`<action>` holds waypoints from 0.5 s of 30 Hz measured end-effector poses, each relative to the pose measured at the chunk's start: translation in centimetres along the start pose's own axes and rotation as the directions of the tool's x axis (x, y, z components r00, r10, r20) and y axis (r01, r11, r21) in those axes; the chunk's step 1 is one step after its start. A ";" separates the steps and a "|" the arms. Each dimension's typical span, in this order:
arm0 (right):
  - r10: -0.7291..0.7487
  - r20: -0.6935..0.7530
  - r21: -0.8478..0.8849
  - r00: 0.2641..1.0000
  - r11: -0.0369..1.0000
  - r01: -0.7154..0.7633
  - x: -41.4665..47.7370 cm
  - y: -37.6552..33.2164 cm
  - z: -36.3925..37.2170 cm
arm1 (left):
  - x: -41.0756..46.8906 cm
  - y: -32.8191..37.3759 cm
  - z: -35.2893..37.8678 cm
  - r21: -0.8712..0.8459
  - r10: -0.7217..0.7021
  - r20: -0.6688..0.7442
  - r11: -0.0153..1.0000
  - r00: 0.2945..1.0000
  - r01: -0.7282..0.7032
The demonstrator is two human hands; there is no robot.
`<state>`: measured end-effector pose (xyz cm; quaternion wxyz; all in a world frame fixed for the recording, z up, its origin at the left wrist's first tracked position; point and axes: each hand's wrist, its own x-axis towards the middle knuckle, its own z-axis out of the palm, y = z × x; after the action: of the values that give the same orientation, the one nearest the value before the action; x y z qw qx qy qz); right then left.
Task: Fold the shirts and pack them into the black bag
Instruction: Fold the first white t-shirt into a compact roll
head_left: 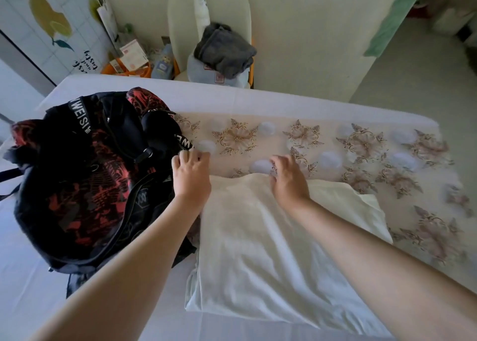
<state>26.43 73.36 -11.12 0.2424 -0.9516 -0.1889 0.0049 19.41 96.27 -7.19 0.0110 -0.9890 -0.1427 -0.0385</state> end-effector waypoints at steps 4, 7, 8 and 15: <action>-0.097 0.035 -0.201 0.995 0.974 0.102 -4.4 -1.0 0.2 | -4.6 3.2 1.1 -0.293 0.309 -0.149 0.894 0.939 -0.340; -0.097 0.161 -0.269 0.982 0.953 0.139 -9.4 -1.3 1.4 | -9.8 3.9 4.1 -0.318 0.466 0.022 0.842 0.884 -0.436; -0.043 0.214 -0.308 0.976 0.945 0.109 -10.7 -0.8 1.9 | -11.0 3.4 5.4 -0.238 0.464 0.118 0.871 0.878 -0.429; 0.225 0.273 -0.452 0.935 0.888 -0.081 -13.3 4.3 -0.7 | -13.6 3.4 4.5 -0.034 0.203 0.266 0.979 0.942 -0.201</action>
<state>15.63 64.74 -13.58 -0.0104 -0.9801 -0.1451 0.1353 7.66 89.34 -12.76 -0.0078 -0.9945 -0.0404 0.0966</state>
